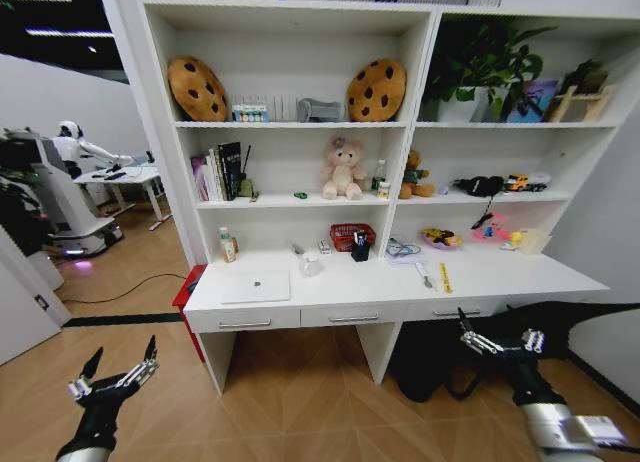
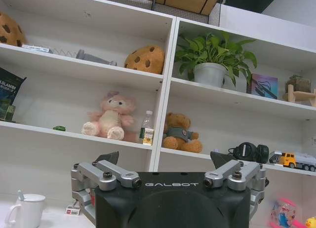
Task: Organize the objects on the table.
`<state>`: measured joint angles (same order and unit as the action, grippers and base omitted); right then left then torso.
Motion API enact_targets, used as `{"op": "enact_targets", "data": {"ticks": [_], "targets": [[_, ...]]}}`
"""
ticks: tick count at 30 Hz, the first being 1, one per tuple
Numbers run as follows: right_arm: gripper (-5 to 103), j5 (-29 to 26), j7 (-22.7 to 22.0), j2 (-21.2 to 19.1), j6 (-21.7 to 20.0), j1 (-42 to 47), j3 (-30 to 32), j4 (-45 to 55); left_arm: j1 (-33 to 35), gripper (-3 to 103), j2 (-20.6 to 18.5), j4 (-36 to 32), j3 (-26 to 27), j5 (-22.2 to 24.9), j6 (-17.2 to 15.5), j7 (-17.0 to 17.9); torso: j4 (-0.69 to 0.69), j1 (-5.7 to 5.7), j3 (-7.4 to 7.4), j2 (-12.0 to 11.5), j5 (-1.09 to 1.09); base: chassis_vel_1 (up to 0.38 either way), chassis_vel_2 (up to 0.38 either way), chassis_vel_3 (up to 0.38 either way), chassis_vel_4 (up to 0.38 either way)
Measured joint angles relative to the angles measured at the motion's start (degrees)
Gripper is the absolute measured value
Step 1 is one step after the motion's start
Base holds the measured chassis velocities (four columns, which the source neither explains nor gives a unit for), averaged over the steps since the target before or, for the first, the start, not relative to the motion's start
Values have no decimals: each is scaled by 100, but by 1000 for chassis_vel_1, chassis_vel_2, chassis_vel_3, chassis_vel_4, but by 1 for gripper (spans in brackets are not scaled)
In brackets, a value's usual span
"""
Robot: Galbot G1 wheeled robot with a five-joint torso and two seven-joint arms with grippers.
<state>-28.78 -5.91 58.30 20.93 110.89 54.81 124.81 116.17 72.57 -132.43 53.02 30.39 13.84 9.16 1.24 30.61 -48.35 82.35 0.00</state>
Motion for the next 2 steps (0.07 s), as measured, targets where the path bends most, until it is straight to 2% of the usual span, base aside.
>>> {"op": "enact_targets", "data": {"ticks": [2], "targets": [[100,0,0,0,0,0,0,0,0,100,0,0,0,0,0,0,0,0,0,0,0,0,0,0,0]]}}
